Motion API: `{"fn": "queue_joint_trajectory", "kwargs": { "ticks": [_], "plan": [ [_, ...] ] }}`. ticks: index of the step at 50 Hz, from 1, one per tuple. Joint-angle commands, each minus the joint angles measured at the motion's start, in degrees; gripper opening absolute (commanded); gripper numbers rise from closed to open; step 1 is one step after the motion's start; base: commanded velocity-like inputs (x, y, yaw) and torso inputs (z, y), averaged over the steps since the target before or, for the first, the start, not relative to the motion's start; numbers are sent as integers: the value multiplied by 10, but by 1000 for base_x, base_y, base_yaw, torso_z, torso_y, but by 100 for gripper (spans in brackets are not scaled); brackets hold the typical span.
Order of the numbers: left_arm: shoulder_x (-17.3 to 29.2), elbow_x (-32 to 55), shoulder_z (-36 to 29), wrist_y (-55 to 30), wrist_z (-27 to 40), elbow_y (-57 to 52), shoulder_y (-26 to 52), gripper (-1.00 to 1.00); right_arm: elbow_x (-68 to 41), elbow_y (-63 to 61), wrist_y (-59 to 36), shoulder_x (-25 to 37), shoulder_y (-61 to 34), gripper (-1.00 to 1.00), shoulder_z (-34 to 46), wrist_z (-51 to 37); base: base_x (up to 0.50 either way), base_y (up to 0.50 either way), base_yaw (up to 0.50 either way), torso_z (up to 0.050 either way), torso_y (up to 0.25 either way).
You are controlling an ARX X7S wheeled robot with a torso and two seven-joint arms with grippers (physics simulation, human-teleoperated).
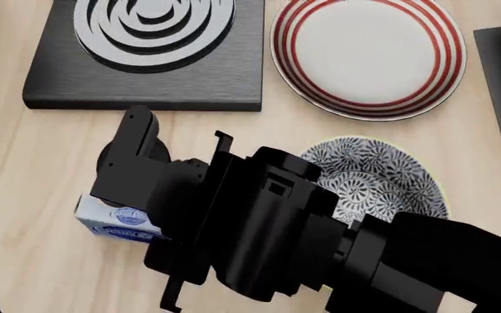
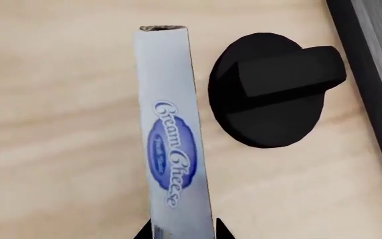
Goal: Pick up the cream cheese and put it in the bowl.
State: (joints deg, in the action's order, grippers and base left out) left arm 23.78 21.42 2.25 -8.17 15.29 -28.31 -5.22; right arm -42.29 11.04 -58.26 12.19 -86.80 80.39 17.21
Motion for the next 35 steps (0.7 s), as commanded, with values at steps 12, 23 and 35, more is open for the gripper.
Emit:
{"fn": "queue_joint_trajectory", "kwargs": {
  "ticks": [12, 23, 35],
  "plan": [
    [-1, -8, -8, -3, 9, 2, 7, 100, 3, -58, -32, 10, -27, -100, -23, -31, 0, 0, 0, 0, 0],
    [-13, -48, -18, -2, 38, 16, 26, 100, -14, -73, -53, 10, -43, -100, -45, -40, 0, 0, 0, 0, 0],
    [-8, -38, -12, -12, 42, 4, 27, 100, -79, -97, -57, 25, -65, -100, -176, -89, 0, 0, 0, 0, 0]
  ]
}}
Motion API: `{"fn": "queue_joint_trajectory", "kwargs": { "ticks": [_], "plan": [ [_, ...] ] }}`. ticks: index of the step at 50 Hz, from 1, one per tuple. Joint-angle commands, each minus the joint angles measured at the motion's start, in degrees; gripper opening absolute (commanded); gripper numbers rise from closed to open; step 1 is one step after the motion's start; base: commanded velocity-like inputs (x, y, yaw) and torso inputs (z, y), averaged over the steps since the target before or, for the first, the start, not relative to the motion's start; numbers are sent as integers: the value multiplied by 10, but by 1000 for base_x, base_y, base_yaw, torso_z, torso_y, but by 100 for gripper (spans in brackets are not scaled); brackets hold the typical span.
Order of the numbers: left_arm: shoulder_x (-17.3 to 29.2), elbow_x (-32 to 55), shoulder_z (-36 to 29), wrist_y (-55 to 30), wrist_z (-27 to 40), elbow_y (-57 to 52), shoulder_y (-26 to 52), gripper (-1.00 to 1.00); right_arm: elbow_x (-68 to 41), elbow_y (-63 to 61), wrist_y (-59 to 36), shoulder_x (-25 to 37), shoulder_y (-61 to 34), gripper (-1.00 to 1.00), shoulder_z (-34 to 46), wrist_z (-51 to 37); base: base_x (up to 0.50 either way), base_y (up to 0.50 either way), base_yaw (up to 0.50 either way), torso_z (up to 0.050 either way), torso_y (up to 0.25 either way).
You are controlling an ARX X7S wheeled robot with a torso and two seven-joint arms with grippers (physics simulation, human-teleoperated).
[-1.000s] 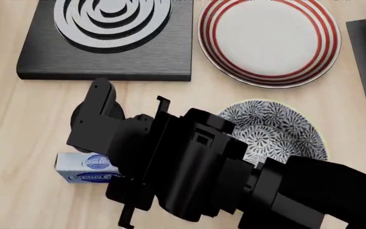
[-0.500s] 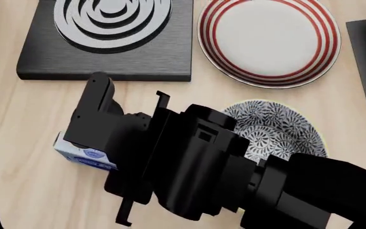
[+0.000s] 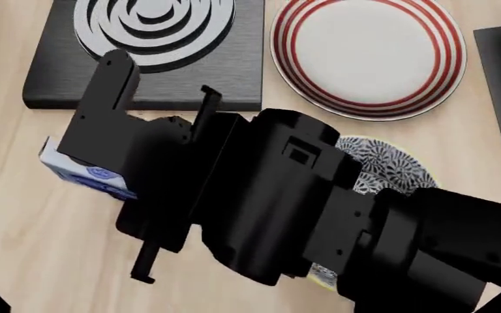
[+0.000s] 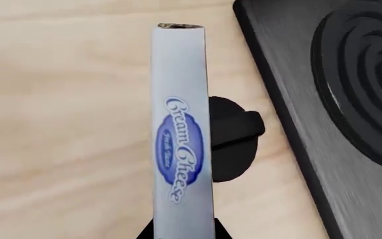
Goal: Pick up the cream cheese and put it in the bowl.
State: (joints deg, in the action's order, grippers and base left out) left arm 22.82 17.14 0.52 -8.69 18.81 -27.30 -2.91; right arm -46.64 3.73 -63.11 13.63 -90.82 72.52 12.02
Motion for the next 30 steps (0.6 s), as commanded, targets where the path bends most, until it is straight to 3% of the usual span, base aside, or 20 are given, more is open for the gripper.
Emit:
{"fn": "queue_joint_trajectory", "kwargs": {
  "ticks": [1, 6, 15, 18, 30],
  "plan": [
    [1, 2, 5, -7, 9, -6, 4, 100, -38, -21, 1, 13, -24, -100, -116, -47, 0, 0, 0, 0, 0],
    [3, 10, 11, -7, 9, -11, 1, 100, -52, -26, -1, 26, -26, -100, -153, -73, 0, 0, 0, 0, 0],
    [7, 12, 13, -9, 13, -35, -11, 100, -148, -77, -9, 102, -14, -100, -287, -115, 0, 0, 0, 0, 0],
    [8, 12, 9, -10, 11, -39, -11, 100, -130, -83, -8, 123, -6, -100, -271, -115, 0, 0, 0, 0, 0],
    [7, 2, -9, -19, 14, -44, -1, 100, -194, -152, -4, 223, 46, -100, -350, -156, 0, 0, 0, 0, 0]
  ]
}}
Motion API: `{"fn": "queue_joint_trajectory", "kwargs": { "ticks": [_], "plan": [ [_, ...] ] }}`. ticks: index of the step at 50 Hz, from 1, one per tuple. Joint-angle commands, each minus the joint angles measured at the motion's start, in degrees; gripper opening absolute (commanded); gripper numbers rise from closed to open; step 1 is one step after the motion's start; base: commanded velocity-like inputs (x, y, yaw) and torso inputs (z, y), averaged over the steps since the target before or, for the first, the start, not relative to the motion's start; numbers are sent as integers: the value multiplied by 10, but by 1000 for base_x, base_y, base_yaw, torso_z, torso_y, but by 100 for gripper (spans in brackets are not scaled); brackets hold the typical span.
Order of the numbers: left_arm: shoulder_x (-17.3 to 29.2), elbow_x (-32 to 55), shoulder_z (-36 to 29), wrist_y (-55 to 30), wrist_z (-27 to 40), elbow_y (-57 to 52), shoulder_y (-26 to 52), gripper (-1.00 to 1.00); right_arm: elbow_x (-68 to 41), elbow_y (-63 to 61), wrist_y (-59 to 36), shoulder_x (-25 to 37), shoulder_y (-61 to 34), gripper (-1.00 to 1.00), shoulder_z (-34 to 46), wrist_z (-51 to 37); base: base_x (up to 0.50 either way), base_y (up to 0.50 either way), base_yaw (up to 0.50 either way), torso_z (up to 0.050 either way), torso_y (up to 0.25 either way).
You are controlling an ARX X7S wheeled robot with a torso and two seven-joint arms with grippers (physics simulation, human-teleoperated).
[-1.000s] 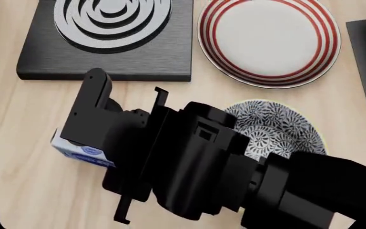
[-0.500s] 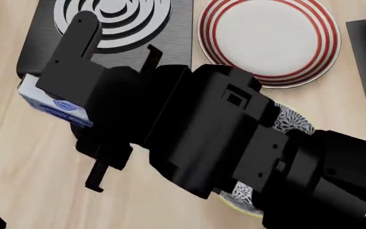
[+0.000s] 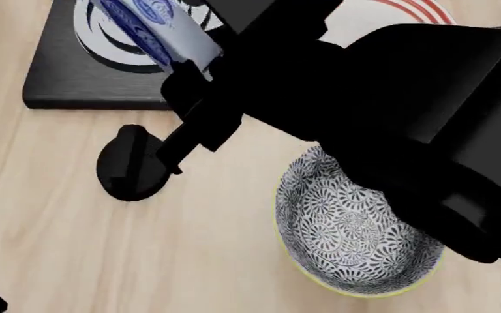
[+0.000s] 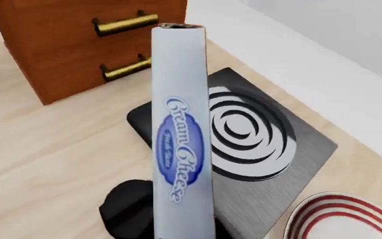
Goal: Pick up the cream cheese and put it in the bowl.
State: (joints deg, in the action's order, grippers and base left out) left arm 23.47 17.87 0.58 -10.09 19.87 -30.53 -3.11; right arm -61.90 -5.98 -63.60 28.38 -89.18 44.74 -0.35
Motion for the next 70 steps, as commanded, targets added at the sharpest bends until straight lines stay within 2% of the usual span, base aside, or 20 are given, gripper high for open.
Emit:
{"fn": "queue_joint_trajectory", "kwargs": {
  "ticks": [1, 4, 9, 13, 14, 16, 17, 19, 20, 21, 25, 27, 33, 45, 47, 50, 70],
  "plan": [
    [1, -6, -13, -8, 3, -10, 3, 100, -44, -57, 3, 82, 36, -100, -79, -44, 0, 0, 0, 0, 0],
    [-1, -11, -18, -10, 5, -8, 5, 100, -34, -94, 11, 117, 67, -100, -76, -53, 0, 0, 0, 0, 0],
    [-2, -21, -28, -5, 7, -21, -4, 100, -64, -83, 29, 151, 104, -100, -116, -62, 0, 0, 0, 0, 0],
    [-2, -22, -32, -15, 10, -22, 5, 100, -95, -86, 32, 161, 142, -100, -145, -125, 0, 0, 0, 0, 0],
    [-2, -22, -32, -15, 10, -21, 6, 100, -100, -95, 39, 169, 157, -100, -148, -117, 0, 0, 0, 0, 0],
    [-2, -23, -33, -16, 10, -20, 7, 100, -118, -96, 75, 162, 189, -100, -196, -197, 0, 0, 0, 0, 0],
    [-2, -24, -34, -15, 10, -18, 8, 100, -151, -108, 58, 170, 194, -100, -193, -181, 0, 0, 0, 0, 0],
    [-3, -26, -38, -16, 11, -15, 11, 100, -172, -124, 67, 174, 220, -100, -209, -220, 0, 0, 0, 0, 0],
    [-4, -24, -40, -17, 10, -14, 13, 100, -138, -140, 81, 180, 227, -100, -203, -212, 0, 0, 0, 0, 0],
    [-5, -28, -43, -16, 10, -12, 13, 100, -184, -104, 72, 174, 224, -100, -217, -223, 0, 0, 0, 0, 0],
    [-5, -32, -48, -15, 10, -8, 15, 100, -190, -90, 62, 174, 223, -100, -213, -235, 0, 0, 0, 0, 0],
    [-5, -32, -48, -18, 10, -7, 18, 100, -244, -56, 39, 171, 219, -100, -220, -272, 0, 0, 0, 0, 0],
    [-5, -31, -50, -19, 11, -4, 21, 100, -253, -40, 17, 176, 218, -100, -208, -308, 0, 0, 0, 0, 0],
    [-10, -39, -64, -22, 13, 10, 34, 100, -258, -24, -37, 190, 221, -100, -167, -317, 0, 0, 0, 0, 0],
    [-11, -39, -66, -23, 12, 13, 36, 100, -215, -40, -32, 195, 224, -100, -151, -316, 0, 0, 0, 0, 0],
    [-12, -40, -71, -24, 11, 21, 42, 100, -209, -46, -37, 200, 229, -100, -141, -301, 0, 0, 0, 0, 0],
    [-14, -46, -86, -32, 13, 28, 54, 100, -230, -64, -36, 218, 240, -100, -147, -298, 0, 0, 0, 0, 1]
  ]
}}
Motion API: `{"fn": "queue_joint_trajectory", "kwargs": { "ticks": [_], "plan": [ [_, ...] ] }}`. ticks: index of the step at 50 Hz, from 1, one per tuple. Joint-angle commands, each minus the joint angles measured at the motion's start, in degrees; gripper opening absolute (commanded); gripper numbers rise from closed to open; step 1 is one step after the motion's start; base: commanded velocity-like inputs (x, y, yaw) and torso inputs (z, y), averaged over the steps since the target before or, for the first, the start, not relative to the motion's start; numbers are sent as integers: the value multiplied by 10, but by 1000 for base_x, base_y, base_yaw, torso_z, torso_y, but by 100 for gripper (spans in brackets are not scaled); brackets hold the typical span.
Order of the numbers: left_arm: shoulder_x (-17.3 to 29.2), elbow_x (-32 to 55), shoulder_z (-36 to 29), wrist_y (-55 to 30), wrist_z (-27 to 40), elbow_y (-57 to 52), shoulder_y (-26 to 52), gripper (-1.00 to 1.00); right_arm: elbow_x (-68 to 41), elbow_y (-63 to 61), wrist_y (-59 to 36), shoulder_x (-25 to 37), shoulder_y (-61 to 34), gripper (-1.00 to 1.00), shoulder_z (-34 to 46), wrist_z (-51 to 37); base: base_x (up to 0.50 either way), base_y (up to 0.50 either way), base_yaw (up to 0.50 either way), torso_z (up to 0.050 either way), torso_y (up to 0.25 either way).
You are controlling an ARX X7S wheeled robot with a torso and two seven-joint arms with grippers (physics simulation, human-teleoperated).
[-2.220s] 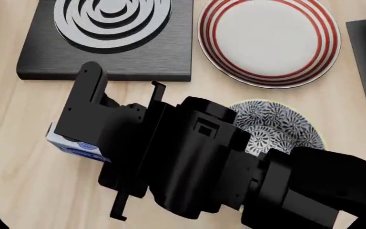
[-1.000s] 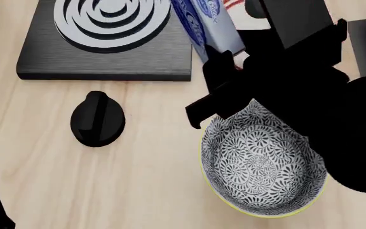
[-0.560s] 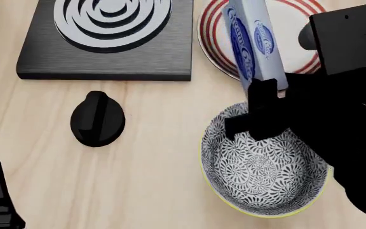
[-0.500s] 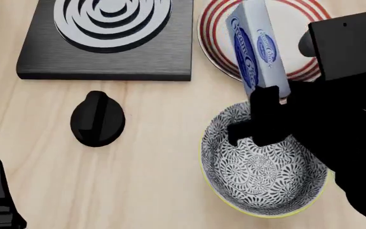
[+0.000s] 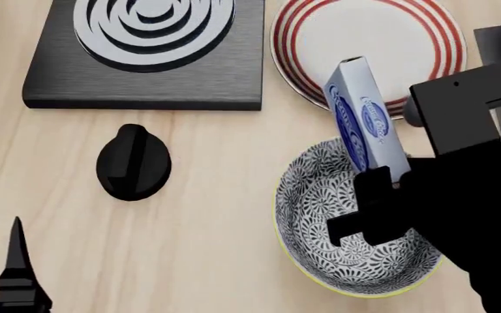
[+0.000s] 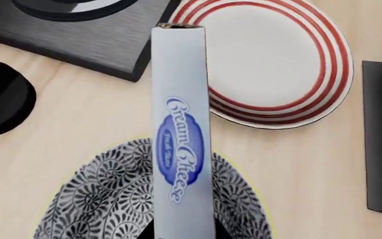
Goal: Pick up the cream cheese and put it in the bowl.
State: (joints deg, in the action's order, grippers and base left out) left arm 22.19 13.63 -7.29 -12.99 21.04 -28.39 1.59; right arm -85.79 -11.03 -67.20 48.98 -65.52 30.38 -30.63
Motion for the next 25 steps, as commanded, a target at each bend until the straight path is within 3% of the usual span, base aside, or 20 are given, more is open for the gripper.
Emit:
{"fn": "queue_joint_trajectory", "kwargs": {
  "ticks": [1, 25],
  "plan": [
    [-1, -2, -7, -4, 1, 6, 7, 100, 7, -16, 0, 14, 5, -100, -4, 7, 0, 0, 0, 0, 0],
    [4, 0, -10, -10, 6, -8, 4, 100, -29, -47, -2, 29, 15, -100, -10, -12, 0, 0, 0, 0, 0]
  ]
}}
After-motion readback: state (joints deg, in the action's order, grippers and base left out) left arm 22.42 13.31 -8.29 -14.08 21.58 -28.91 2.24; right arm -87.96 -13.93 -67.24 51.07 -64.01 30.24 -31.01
